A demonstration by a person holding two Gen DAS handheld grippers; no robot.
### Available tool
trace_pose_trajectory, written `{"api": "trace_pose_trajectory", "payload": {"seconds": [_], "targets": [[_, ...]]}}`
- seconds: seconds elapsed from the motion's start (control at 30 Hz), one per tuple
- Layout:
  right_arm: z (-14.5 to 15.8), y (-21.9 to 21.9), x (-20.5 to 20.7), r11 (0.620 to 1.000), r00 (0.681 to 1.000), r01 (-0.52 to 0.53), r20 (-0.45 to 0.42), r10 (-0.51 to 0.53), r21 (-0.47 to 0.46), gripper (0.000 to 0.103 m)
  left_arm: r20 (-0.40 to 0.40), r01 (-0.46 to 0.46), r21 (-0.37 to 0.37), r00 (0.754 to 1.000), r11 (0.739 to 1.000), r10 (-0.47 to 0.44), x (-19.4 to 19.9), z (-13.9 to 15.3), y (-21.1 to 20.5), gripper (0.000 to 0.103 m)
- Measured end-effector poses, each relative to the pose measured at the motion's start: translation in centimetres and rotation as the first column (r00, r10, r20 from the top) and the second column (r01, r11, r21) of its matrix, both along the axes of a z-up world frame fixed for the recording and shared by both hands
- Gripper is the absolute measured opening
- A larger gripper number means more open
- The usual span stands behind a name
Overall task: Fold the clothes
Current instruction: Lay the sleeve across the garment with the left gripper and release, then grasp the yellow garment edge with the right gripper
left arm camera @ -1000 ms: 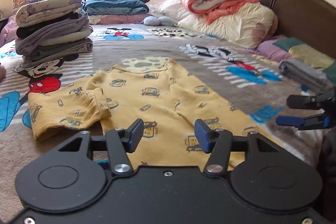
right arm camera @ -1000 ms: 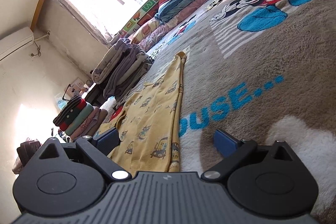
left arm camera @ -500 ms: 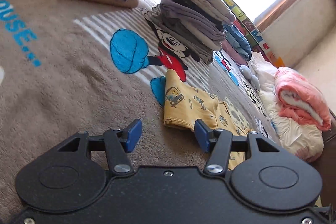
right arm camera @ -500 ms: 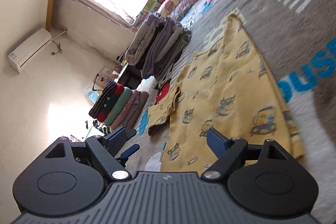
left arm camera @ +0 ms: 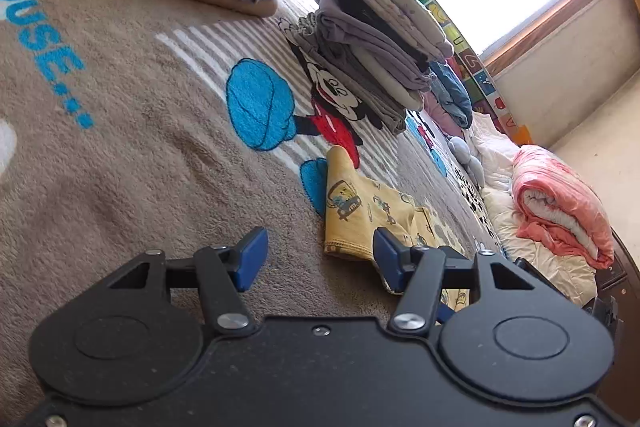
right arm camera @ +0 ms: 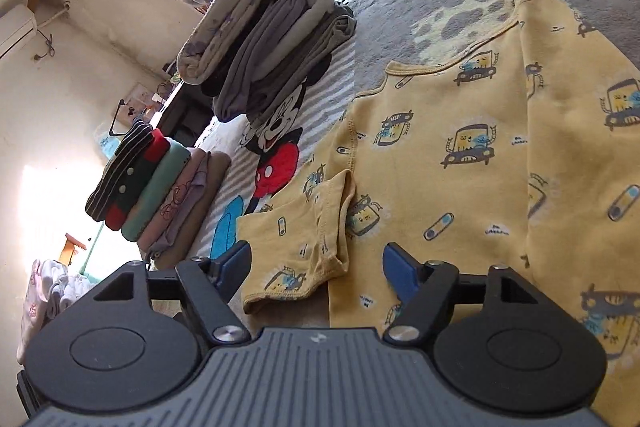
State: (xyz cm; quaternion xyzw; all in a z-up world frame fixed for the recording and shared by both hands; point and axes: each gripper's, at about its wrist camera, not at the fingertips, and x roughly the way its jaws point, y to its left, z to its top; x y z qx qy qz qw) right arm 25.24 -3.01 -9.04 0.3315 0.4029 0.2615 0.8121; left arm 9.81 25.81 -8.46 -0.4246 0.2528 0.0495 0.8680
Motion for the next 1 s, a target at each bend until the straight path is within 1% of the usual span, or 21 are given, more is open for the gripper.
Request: {"api": "trace_pose_trajectory", "payload": {"seconds": [0.03,0.1,0.13,0.2,0.27,0.3,0.37,0.43,0.53,0.67,0.73,0.87,1.0], "targets": [[0.0,0.3,0.3,1.000,1.000,-0.004,0.009,0.004,-0.001,0.063,0.000,-0.004,-0.024,1.000,1.000,0.004,0.0,-0.2,0.3,0.057],[0.1,0.7,0.9,1.000,0.999,-0.018,0.031,0.018,0.012,0.061,0.001,-0.013,-0.078,1.000,0.997,0.013,-0.1,-0.6,0.9,0.058],[0.2,1.0,1.0,1.000,0.999,-0.028,0.040,0.027,0.013,0.058,0.003,-0.016,-0.095,1.000,0.995,0.016,-0.2,-0.7,1.0,0.058],[0.2,1.6,1.5,0.999,0.998,-0.041,0.050,0.041,-0.013,0.057,0.004,-0.018,-0.109,1.000,0.994,0.018,-0.1,-0.8,1.2,0.058],[-0.1,2.0,1.9,0.999,0.998,-0.047,0.049,0.048,-0.025,0.052,0.002,-0.014,-0.107,1.000,0.994,0.014,0.0,-0.8,1.2,0.059],[-0.2,2.1,2.0,0.999,0.998,-0.044,0.051,0.046,-0.027,0.048,0.000,-0.011,-0.105,1.000,0.994,0.011,0.1,-0.8,1.1,0.060],[-0.2,2.1,1.9,0.999,0.998,-0.033,0.061,0.034,-0.020,0.042,-0.003,-0.006,-0.101,1.000,0.995,0.006,0.3,-0.8,1.0,0.061],[0.0,2.3,1.7,0.999,0.995,-0.032,0.089,0.034,-0.032,0.033,-0.005,-0.004,-0.099,1.000,0.995,0.004,0.4,-0.8,0.9,0.062],[0.3,2.9,1.3,0.996,0.990,-0.051,0.129,0.060,-0.076,0.027,-0.007,-0.004,-0.098,1.000,0.995,0.003,0.6,-0.8,0.9,0.063],[0.2,4.1,1.8,0.986,0.988,-0.082,0.116,0.099,-0.142,0.022,-0.012,0.003,-0.079,1.000,0.997,-0.004,0.9,-0.7,0.6,0.064],[0.3,4.1,1.8,0.984,0.987,-0.076,0.125,0.097,-0.164,0.011,-0.012,0.005,-0.075,1.000,0.997,-0.006,0.9,-0.7,0.5,0.066],[1.9,2.9,1.3,0.984,0.978,-0.044,0.194,0.077,-0.170,0.009,-0.013,0.004,-0.067,1.000,0.998,-0.005,0.9,-0.7,0.3,0.066],[4.1,0.5,1.2,0.987,0.969,-0.012,0.243,0.051,-0.158,0.009,-0.011,0.007,-0.041,1.000,0.999,-0.008,0.9,-0.4,-0.2,0.066]]}}
